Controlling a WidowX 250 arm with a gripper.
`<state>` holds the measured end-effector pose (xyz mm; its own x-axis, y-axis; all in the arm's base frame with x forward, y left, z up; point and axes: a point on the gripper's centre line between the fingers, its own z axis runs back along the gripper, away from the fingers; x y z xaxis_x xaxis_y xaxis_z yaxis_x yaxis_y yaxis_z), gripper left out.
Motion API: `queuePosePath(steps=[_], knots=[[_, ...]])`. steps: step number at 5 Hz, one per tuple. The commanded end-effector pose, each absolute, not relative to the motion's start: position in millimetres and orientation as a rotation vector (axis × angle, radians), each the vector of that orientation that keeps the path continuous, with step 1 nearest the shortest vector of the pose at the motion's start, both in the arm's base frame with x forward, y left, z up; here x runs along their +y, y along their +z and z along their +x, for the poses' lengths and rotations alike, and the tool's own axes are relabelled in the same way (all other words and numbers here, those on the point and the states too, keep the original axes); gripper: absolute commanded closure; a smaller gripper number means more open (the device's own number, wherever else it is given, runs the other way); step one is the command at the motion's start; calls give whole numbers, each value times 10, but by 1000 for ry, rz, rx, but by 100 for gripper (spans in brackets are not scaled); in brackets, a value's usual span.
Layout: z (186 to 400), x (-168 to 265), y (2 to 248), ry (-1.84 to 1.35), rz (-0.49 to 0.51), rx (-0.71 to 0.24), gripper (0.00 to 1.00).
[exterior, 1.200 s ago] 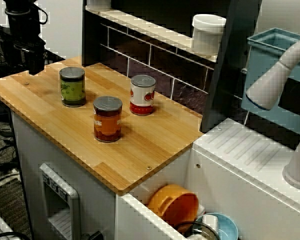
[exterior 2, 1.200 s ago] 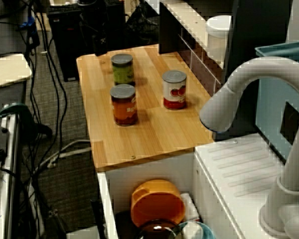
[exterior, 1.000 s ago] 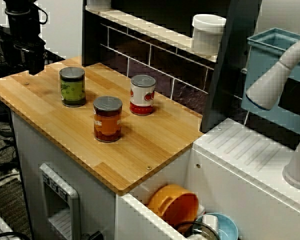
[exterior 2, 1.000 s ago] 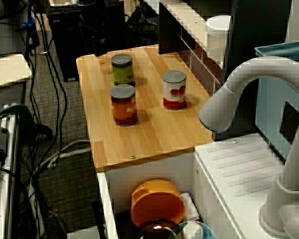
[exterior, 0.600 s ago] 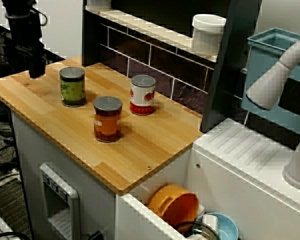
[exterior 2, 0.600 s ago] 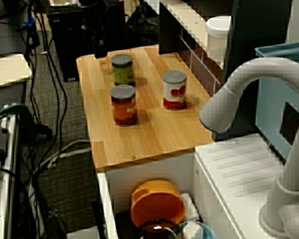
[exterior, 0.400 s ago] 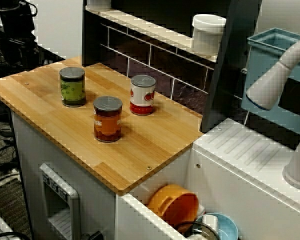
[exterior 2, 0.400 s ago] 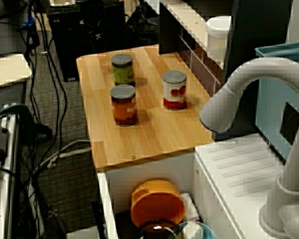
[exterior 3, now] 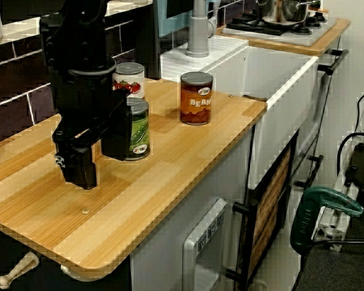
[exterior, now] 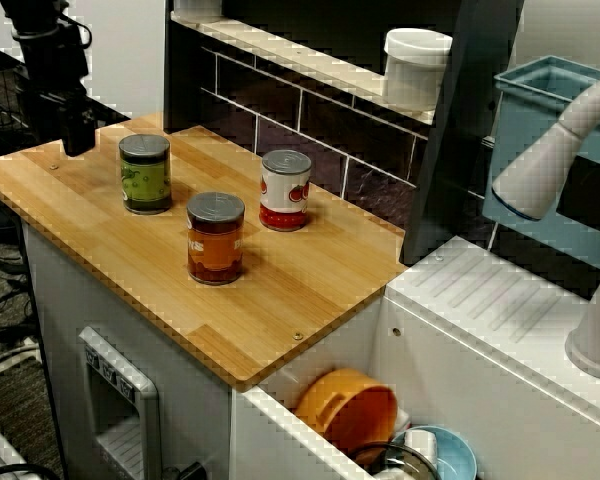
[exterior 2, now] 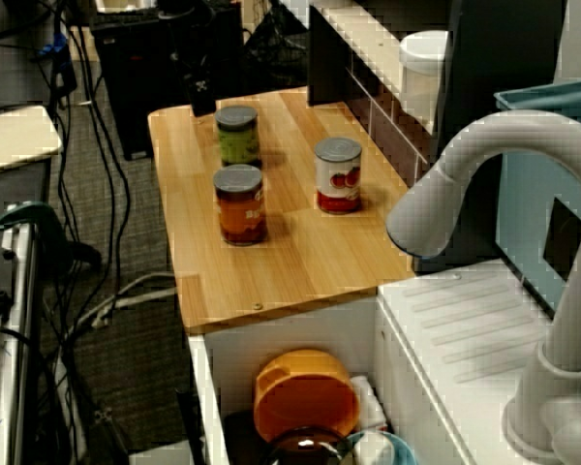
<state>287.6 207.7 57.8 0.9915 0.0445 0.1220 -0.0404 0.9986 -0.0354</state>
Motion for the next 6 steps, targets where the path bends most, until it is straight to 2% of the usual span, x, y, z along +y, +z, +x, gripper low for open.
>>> queuePosePath(steps=[1, 4, 6], knots=[[3011, 1963, 656, 19, -23, -105, 100], [3033, 1862, 708, 127, -136, -46, 100], [3070, 1668, 739, 199, -351, 80, 100]])
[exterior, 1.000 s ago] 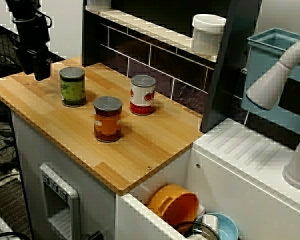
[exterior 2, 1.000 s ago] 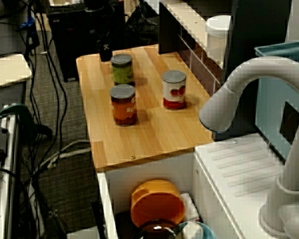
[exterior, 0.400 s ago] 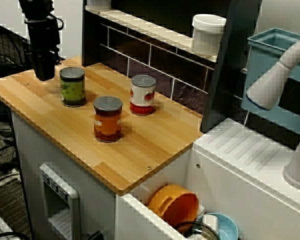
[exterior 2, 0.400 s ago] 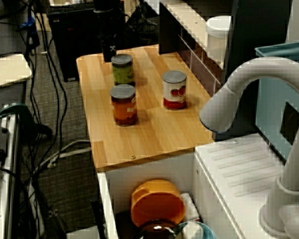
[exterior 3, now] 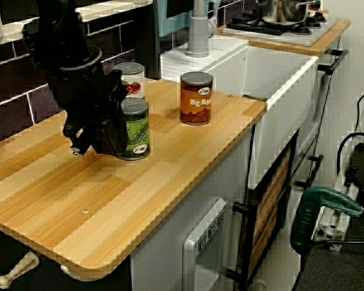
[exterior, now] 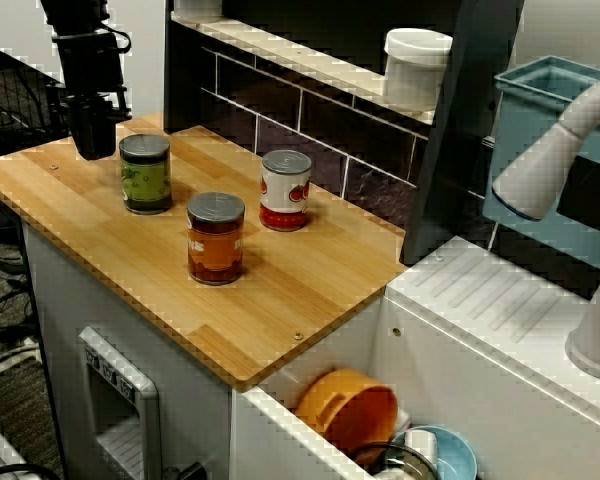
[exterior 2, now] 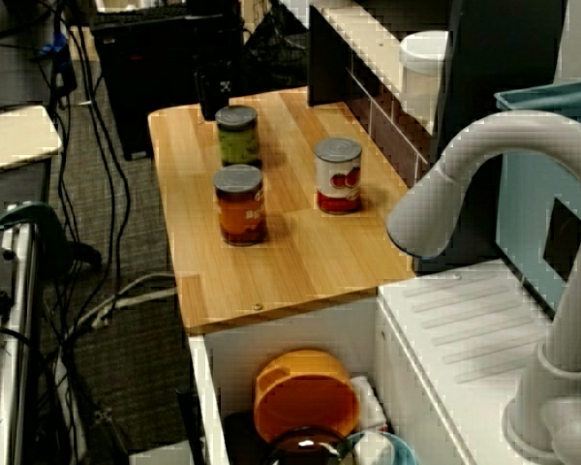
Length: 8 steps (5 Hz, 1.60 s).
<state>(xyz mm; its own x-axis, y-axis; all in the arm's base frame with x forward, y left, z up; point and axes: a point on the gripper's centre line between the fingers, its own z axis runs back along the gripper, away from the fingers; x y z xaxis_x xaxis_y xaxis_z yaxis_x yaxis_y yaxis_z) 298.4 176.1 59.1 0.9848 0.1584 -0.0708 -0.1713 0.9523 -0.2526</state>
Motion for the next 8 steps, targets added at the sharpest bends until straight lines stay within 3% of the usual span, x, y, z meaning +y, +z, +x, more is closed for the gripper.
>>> queuePosePath(steps=[1, 3, 4, 6, 7, 8], knots=[[3076, 1463, 740, 205, -434, 135, 100], [2981, 952, 657, 164, -484, 226, 100], [2867, 752, 684, 135, -477, 221, 100], [2884, 844, 648, 164, -424, 179, 100], [2852, 1013, 758, 187, -390, 118, 0], [2720, 1053, 831, 175, -351, 68, 0]])
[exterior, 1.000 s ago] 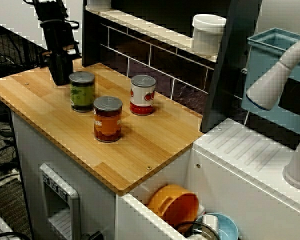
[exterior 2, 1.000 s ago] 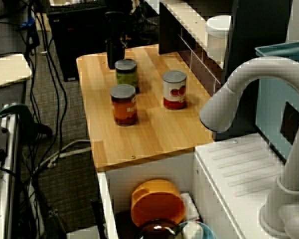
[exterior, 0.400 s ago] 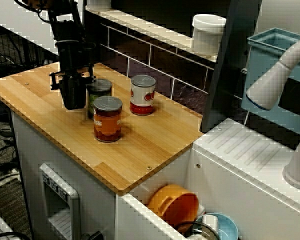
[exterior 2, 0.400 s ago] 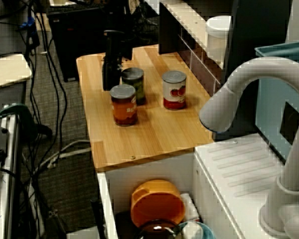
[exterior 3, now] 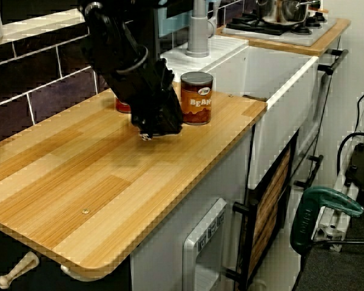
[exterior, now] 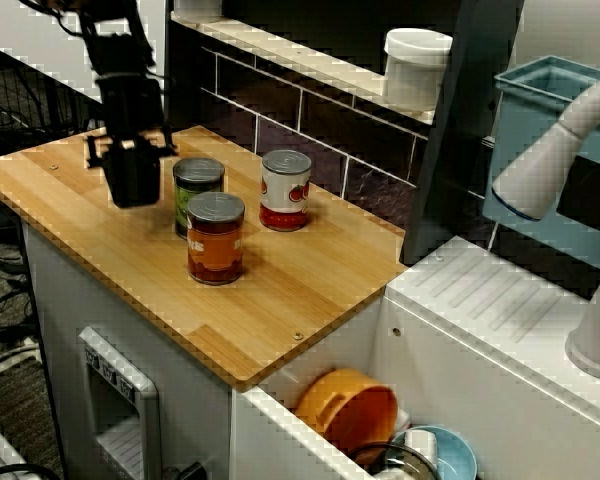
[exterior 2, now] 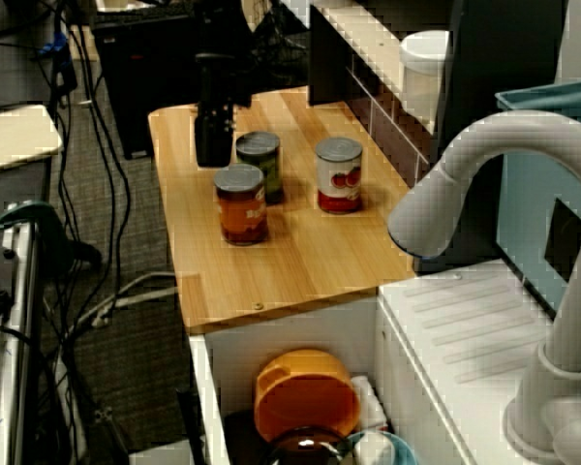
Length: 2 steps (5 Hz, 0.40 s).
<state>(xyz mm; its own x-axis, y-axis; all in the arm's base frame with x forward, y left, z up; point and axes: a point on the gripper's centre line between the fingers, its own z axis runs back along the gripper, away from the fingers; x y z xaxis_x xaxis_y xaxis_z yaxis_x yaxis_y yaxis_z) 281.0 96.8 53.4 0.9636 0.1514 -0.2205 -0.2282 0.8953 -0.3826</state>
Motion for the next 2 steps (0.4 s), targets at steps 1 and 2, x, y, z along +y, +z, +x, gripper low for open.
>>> queuePosePath(steps=[1, 2], knots=[[2519, 978, 845, 140, -280, 27, 0], [2262, 805, 775, 127, -127, -81, 0]])
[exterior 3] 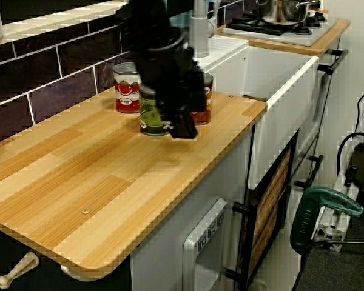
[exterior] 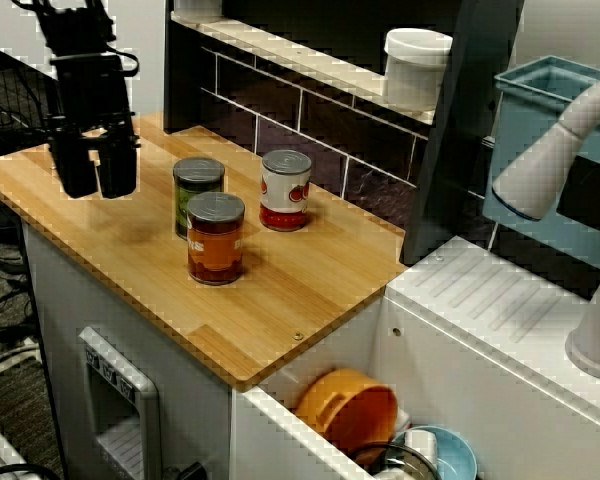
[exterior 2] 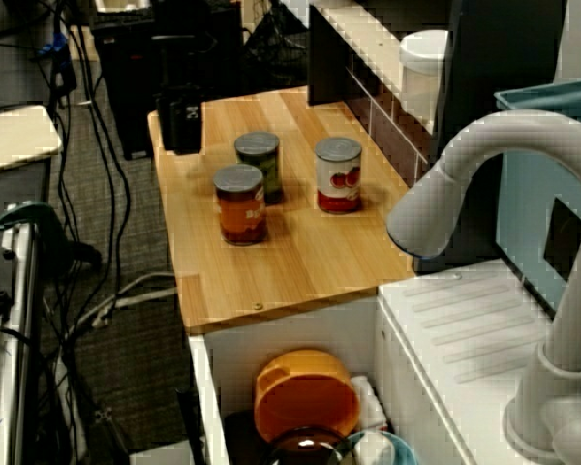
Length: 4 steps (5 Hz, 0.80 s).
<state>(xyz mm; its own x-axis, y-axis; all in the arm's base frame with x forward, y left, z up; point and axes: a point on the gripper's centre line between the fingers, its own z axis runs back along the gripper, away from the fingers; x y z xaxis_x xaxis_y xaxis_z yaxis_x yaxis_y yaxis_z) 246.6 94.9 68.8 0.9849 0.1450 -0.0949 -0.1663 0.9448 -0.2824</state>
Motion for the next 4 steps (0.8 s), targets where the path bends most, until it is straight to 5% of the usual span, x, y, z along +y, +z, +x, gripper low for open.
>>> queuePosePath(steps=[1, 2, 4], knots=[[2054, 653, 698, 92, -62, -126, 0], [1838, 472, 625, 52, -40, -147, 0], [1776, 197, 564, 95, -3, -182, 0]])
